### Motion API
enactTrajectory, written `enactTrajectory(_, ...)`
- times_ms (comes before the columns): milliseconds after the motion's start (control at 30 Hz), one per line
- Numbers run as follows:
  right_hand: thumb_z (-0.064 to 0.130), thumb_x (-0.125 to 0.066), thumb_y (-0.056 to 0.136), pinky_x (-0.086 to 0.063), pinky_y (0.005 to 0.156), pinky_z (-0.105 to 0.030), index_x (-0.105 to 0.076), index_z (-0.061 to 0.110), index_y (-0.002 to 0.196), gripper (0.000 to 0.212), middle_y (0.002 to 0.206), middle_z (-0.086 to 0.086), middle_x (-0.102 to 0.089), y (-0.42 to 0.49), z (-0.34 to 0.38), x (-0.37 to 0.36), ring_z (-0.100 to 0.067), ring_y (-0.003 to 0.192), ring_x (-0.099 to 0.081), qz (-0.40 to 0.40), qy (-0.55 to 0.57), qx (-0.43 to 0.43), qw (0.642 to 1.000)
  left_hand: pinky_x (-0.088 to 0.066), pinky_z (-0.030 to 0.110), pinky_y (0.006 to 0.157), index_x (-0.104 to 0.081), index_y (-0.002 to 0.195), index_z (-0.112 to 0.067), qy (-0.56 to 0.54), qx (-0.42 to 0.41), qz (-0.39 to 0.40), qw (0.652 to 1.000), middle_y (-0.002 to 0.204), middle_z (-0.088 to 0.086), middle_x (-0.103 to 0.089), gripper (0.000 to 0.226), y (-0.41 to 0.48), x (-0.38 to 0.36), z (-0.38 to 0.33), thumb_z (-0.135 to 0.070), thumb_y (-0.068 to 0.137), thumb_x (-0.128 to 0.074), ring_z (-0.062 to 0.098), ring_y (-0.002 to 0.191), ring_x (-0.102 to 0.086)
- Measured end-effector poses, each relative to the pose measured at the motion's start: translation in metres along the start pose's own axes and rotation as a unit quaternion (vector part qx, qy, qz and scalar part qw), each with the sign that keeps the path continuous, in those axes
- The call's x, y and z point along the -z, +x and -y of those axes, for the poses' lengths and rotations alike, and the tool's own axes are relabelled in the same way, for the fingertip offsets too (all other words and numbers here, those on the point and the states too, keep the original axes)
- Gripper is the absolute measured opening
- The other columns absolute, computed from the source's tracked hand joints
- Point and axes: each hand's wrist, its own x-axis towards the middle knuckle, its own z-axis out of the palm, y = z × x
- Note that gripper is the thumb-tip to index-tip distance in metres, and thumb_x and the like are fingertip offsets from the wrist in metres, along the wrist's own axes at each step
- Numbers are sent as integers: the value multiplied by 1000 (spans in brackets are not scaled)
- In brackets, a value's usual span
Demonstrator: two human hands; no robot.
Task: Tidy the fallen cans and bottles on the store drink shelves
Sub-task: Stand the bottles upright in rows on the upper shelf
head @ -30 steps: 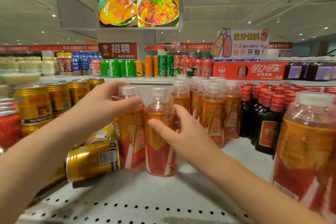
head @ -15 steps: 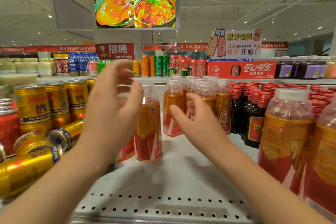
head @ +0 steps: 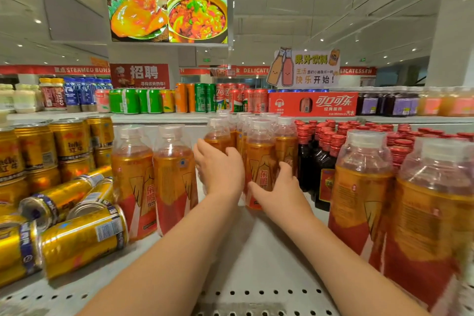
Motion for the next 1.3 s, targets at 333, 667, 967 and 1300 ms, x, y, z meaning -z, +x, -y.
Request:
enactTrajectory(333, 46, -62, 94, -52, 97, -48, -33, 19, 144, 64, 135, -5, -55, 1, -2, -5, -28, 122, -56, -10, -6, -7, 1000, -51, 53, 99, -42, 138, -20, 28, 6, 60, 998, 131, 7, -56, 56, 19, -8, 26, -39, 92, -68, 29, 117, -58)
enactTrajectory(667, 36, -55, 98, -41, 103, -47, -10, 8, 155, 77, 152, -18, -33, -4, -2, -6, -36, 137, -38, -70, -61, -74, 993, -54, 51, 95, -41, 134, -21, 83, -52, 178, 979, 130, 3, -58, 65, -2, -3, 15, -51, 85, -72, 25, 114, -61)
enactTrajectory(967, 33, -57, 99, -44, 101, -45, -26, 9, 146, 61, 145, -17, -41, -3, -3, -1, -35, 133, -43, -88, -53, -76, 992, -58, 45, 93, -44, 138, -20, 35, -39, 245, 968, 124, -3, -65, 70, 6, 8, 15, -46, 84, -80, 18, 108, -67)
enactTrajectory(1300, 42, -70, 89, -42, 105, -47, -18, 10, 150, 86, 145, -17, -38, -5, -15, 0, -35, 133, -41, -92, -81, -77, 989, -56, 32, 79, -50, 132, -24, 40, -65, 261, 962, 123, -4, -63, 62, 8, 5, 15, -48, 83, -79, 16, 108, -65)
